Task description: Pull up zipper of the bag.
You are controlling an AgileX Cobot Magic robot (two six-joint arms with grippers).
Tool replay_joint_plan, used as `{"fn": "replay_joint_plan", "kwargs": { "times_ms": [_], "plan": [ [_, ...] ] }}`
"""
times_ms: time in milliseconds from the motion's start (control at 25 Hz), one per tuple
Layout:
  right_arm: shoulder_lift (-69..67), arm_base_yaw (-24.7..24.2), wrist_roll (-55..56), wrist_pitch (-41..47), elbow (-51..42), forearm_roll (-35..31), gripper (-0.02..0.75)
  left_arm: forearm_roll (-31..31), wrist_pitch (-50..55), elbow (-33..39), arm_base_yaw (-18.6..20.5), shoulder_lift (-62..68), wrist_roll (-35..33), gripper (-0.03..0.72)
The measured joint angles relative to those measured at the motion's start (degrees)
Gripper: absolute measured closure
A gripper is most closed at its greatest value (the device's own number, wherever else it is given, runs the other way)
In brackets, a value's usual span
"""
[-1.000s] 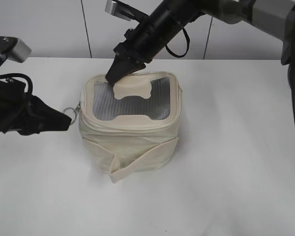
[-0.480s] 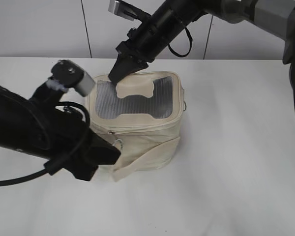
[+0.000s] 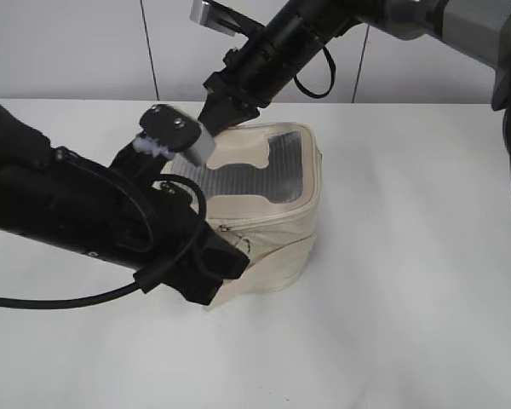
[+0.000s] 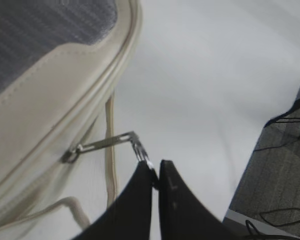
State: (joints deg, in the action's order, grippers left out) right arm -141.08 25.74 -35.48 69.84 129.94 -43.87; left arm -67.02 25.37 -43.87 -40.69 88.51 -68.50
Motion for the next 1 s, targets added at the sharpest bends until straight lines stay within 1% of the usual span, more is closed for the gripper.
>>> {"fn": "replay_joint_plan", "kwargs": {
  "times_ms": [120, 240, 280, 320, 360, 440, 520, 560, 600, 680, 840, 920, 1000],
  "plan": [
    [0.0, 0.0, 0.0, 0.0, 0.0, 0.1, 0.693, -1.5, 0.7, -0.3, 0.0, 0.6, -1.2, 0.691],
    [0.0, -0.1, 0.3, 0.0, 0.0, 0.3, 0.694, -1.8, 1.2, -0.3, 0.0, 0.6, 0.1, 0.683],
    [0.0, -0.1, 0.3, 0.0, 0.0, 0.2, 0.692, -1.5, 1.8, -0.3, 0.1, 0.6, 0.9, 0.664],
    [0.0, -0.4, 0.6, 0.0, 0.0, 0.1, 0.673, -1.0, 3.0, -0.3, 0.1, 0.4, 1.8, 0.632],
    [0.1, -0.8, 1.0, 0.0, 0.0, 0.0, 0.640, -0.1, 4.7, -0.3, 0.0, 0.0, 2.8, 0.596],
    [0.6, -2.4, 2.7, -0.1, 0.0, 0.0, 0.513, 2.5, 7.4, -0.3, 0.0, -1.3, 6.4, 0.484],
    [1.7, -4.6, 4.3, -0.1, 0.0, 0.8, 0.408, 5.8, 8.7, -0.3, 0.7, -3.9, 10.2, 0.391],
    [2.4, -5.9, 5.2, -0.1, 0.0, 1.2, 0.381, 7.2, 9.5, -0.3, 1.5, -5.3, 12.4, 0.360],
    [3.3, -7.3, 5.7, -0.1, -0.1, 1.5, 0.370, 8.7, 9.3, -0.3, 2.4, -7.0, 14.3, 0.342],
    [4.9, -9.6, 6.3, -0.2, -0.8, 1.5, 0.367, 10.3, 8.9, -0.3, 5.7, -10.1, 16.5, 0.326],
    [9.7, -13.4, 6.6, -0.3, -4.7, 1.6, 0.370, 11.4, 8.8, -1.5, 14.4, -12.6, 17.6, 0.318],
    [12.9, -14.7, 5.9, -0.7, -9.5, 1.5, 0.371, 13.4, 9.3, -3.9, 18.2, -11.1, 17.8, 0.316],
    [17.1, -16.0, 3.9, -3.5, -16.7, 1.4, 0.370, 15.8, 10.9, -8.7, 20.4, -7.9, 17.8, 0.315]
  ]
}}
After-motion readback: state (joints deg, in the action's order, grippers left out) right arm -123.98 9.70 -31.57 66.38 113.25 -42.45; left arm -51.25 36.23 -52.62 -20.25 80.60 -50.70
